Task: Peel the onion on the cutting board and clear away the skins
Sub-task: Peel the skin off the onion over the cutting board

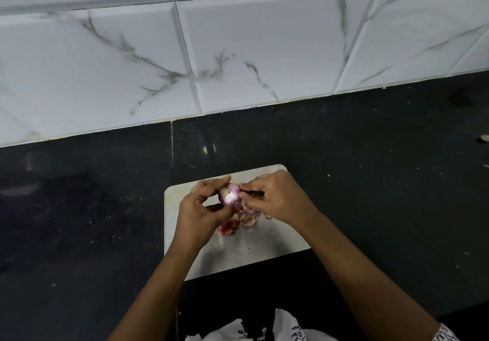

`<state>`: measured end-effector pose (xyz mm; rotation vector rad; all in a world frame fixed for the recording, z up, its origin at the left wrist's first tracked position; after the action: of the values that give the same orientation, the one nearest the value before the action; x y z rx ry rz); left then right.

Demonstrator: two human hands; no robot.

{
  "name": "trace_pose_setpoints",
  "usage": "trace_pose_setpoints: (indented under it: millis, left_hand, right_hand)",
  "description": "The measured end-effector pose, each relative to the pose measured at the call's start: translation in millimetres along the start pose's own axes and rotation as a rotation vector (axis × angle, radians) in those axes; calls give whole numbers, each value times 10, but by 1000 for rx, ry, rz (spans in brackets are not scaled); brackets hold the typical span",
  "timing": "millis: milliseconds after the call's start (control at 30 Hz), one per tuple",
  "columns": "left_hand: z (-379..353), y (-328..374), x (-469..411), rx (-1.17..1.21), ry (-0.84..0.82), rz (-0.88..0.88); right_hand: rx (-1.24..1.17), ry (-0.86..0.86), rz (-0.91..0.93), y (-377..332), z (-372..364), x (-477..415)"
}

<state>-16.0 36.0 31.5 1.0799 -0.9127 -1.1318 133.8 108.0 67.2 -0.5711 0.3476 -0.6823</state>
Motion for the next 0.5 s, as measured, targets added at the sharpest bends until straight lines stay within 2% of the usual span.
trace_pose_setpoints:
  millis: [267,500]
  left_hand:
    - [23,56,-54,-139,7,-75]
    - [28,-13,-13,-101,-41,-53]
  right_hand:
    - [193,147,-119,-29,-229,-1]
    - [135,188,-167,-7,-277,53]
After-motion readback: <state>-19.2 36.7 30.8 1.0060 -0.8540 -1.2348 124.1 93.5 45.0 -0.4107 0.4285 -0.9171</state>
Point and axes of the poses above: each hand's wrist, its own x-axis away from the middle knuckle, its own z-axis out of the back of the hand, y = z × x, the point moved 2 cm from there along -x, towards the middle knuckle, and after that the axes turned 6 degrees about -y, right-handed, at the moved point
